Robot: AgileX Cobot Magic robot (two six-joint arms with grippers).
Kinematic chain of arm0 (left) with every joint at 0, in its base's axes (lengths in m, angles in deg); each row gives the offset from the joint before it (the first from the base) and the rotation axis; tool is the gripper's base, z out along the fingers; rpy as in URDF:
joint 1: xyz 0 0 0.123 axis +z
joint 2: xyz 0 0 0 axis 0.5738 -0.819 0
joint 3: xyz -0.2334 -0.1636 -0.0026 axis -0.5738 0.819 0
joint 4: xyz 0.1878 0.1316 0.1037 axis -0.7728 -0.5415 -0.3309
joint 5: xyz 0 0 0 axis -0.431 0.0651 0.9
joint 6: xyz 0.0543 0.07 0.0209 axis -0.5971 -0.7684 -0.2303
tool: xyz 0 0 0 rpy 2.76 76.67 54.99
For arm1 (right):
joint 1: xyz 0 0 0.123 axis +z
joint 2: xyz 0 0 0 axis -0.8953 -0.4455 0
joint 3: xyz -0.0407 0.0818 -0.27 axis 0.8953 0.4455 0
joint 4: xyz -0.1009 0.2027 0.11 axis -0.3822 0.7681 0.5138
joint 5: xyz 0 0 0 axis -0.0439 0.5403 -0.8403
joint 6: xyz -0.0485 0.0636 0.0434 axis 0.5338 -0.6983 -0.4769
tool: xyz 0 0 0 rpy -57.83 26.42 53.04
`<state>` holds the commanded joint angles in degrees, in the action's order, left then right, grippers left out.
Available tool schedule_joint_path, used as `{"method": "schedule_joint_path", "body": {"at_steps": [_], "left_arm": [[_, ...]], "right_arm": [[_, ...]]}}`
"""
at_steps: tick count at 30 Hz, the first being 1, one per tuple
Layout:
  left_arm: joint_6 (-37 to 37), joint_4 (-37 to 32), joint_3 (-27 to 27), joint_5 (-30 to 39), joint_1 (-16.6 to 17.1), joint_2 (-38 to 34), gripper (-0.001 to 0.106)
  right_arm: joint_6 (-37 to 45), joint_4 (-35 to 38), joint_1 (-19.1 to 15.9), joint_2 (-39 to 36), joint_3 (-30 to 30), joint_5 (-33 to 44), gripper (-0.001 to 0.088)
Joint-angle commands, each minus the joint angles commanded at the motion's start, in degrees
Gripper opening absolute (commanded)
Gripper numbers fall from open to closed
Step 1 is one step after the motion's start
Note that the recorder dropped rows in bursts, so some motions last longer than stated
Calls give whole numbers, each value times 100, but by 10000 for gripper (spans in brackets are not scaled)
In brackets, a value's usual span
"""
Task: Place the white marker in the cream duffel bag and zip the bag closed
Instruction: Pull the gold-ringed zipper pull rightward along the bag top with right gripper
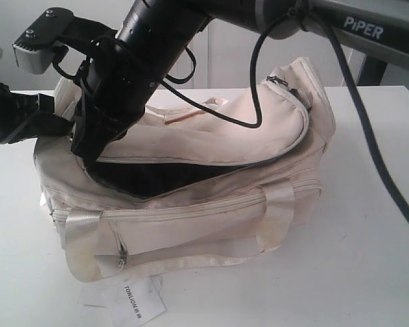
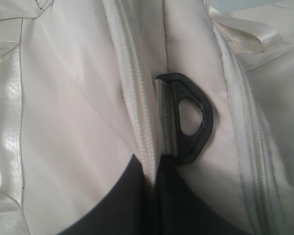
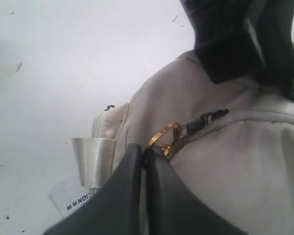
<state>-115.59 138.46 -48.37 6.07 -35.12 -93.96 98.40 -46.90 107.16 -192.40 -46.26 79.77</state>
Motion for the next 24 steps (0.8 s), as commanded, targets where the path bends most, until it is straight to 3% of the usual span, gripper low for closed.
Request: {"method": "schedule_joint_path", "body": {"at_steps": [5,13,24], "left_arm": [[15,11,0,-10,0,0,0],[15,46,0,-98,0,0,0],[15,94,0,-144,0,0,0]], "right_arm": [[7,263,12,-32,21,0,0],[-495,235,98,85,407,0,0],[-1038,76,98,122,409,0,0]]}}
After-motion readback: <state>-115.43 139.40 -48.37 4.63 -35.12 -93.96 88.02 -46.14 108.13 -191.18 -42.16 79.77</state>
